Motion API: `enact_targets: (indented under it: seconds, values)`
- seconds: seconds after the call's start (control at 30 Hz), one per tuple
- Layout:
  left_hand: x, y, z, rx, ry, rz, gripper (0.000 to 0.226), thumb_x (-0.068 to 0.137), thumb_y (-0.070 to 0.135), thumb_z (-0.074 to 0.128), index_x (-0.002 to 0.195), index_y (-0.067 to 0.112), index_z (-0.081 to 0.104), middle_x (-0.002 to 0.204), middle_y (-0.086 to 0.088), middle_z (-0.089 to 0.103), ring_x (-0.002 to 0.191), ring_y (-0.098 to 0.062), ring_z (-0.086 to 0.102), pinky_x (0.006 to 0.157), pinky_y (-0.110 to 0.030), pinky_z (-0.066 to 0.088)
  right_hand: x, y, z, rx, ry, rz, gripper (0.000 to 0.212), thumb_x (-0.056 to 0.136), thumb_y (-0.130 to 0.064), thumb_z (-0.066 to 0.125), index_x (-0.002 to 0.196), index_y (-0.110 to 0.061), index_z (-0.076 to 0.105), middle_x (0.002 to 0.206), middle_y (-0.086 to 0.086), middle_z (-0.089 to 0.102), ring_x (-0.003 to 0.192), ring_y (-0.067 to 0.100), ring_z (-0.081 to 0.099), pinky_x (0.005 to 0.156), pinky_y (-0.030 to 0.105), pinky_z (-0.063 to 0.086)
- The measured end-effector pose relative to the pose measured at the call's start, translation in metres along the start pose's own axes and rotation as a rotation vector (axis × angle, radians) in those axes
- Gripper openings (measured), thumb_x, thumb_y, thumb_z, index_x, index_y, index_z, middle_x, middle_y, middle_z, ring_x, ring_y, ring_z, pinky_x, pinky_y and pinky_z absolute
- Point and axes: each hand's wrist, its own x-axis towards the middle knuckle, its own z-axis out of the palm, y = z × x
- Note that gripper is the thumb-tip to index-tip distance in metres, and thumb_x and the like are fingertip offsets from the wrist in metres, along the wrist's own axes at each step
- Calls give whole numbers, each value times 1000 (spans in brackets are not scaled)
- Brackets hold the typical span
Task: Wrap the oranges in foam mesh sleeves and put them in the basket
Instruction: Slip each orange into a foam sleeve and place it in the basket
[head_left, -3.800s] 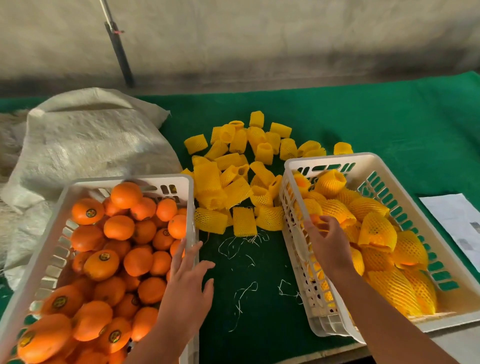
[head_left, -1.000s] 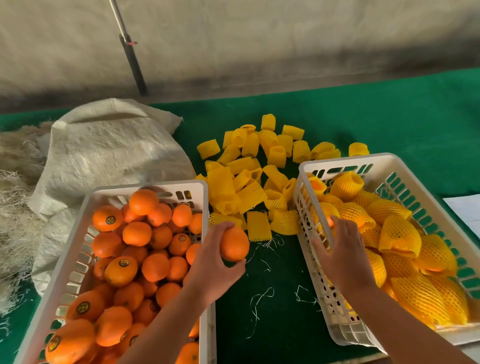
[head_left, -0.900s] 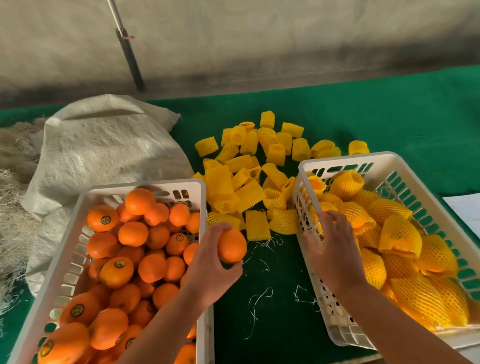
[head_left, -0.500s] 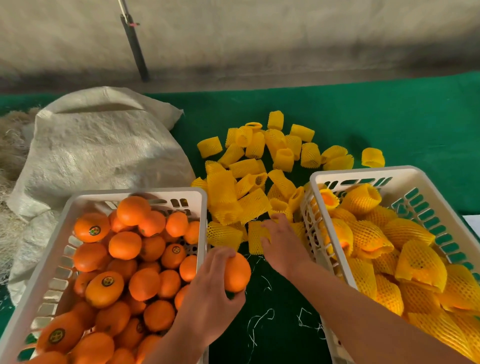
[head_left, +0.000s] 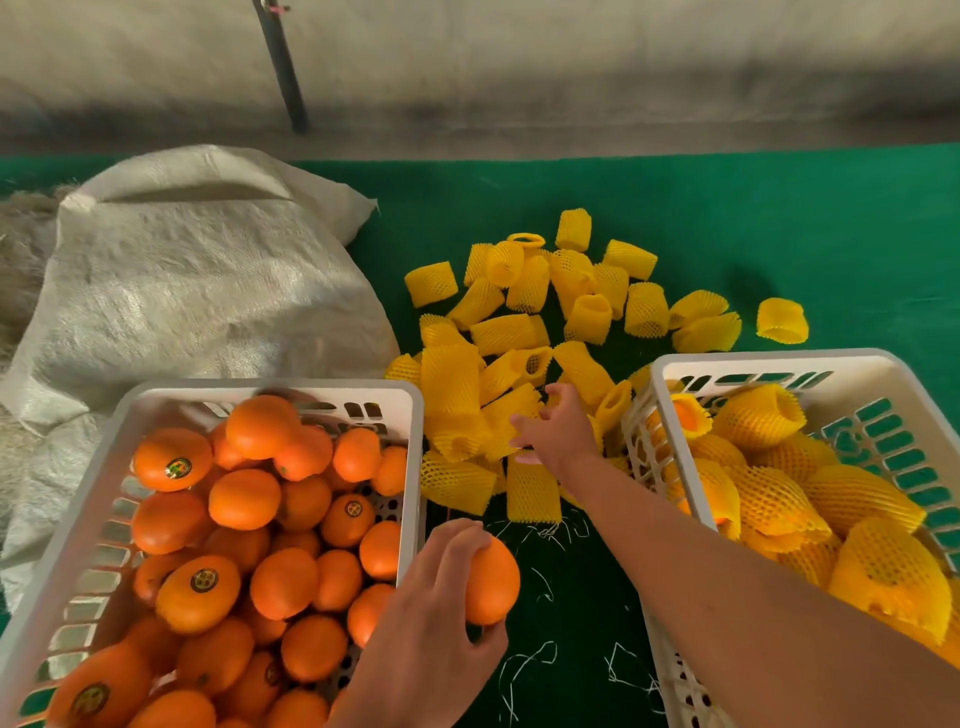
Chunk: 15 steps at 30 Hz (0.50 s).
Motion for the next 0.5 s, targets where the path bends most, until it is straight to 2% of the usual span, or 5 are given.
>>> enact_targets:
  seconds: [0.1,0.17,0.3,0.4,0.5]
  values:
    - [0,0,0,18,0,12,100,68,45,89,142,56,23,150,42,19,138,20,23,66,0,34,-20,1,2,46,44,-58,47,97,-29,73,136,-22,47,118,9,66,83,19,77,77,42,66]
    - [-1,-1,0,14,-3,6,100,69,46,89,142,58,22,149,43,18,133,19,31,67,-1,34,-37,2,-4,43,85,-123,29,102,-39,63,124,-23,52,109,5,69,78,15,77,76,43,66]
    - [-2,-1,3,33,15,-3,98,73,46,87,139,65,17,145,50,12,110,15,44,70,-4,36,-74,9,-26,-193,166,-327,3,109,-35,49,111,-32,50,93,-2,69,74,7,74,67,35,65]
    - [-3,-2,4,72,10,-8,91,76,47,84,137,63,19,141,51,11,101,2,51,68,-7,37,-106,19,-44,-536,204,-462,12,102,-31,61,95,-36,54,80,-13,64,69,-1,66,61,13,55]
    - [-4,3,1,111,-73,26,90,79,50,79,141,59,14,143,38,20,114,-10,51,81,-19,41,-138,33,-58,-770,157,-523,11,99,-30,66,109,-32,70,90,-14,68,70,-6,58,63,7,49]
